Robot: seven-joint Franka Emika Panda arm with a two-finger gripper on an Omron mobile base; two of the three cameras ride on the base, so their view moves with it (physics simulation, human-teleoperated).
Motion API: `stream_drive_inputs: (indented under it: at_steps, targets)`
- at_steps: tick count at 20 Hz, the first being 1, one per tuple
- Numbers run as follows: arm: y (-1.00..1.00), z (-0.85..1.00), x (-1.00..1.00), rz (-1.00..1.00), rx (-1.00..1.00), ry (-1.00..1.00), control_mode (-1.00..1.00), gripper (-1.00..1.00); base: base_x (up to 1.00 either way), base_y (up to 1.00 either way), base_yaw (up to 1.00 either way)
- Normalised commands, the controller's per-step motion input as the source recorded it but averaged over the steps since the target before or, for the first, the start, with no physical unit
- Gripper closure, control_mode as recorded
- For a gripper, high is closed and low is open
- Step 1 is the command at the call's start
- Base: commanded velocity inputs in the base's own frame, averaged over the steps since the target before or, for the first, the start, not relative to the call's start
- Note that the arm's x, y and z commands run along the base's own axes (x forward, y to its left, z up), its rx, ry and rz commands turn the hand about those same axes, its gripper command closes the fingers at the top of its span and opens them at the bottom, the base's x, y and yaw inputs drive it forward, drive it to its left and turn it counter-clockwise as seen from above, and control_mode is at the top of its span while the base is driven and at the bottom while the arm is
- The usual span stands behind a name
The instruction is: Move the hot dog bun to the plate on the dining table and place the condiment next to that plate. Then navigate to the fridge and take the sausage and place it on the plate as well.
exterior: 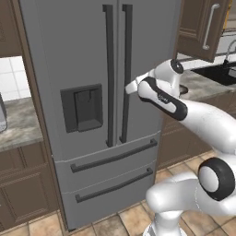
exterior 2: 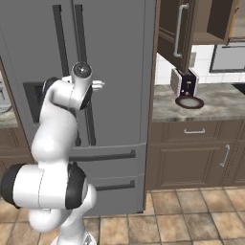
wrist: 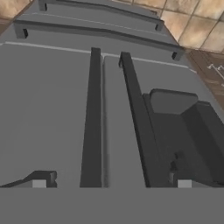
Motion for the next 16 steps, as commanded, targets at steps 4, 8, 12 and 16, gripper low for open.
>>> stream_drive_inputs:
  at_steps: [4, 8, 12, 16]
  targets:
    - [0.16, -0.28, 0.53, -0.01, 0.00, 0.00, -1.00, -1.00, 0.00, 0.00, 0.00]
    - [0.19, -0.40, 0.54, -0.02, 0.00, -0.02, -1.00, -1.00, 0.00, 0.00, 0.00]
    - [0.11, -0.35, 0.54, -0.03, 0.00, -0.04, -1.00, -1.00, 0.00, 0.00, 0.00]
    - [0.02, -0.26, 0.52, -0.02, 0.00, -0.05, -1.00, -1.00, 0.00, 0.00, 0.00]
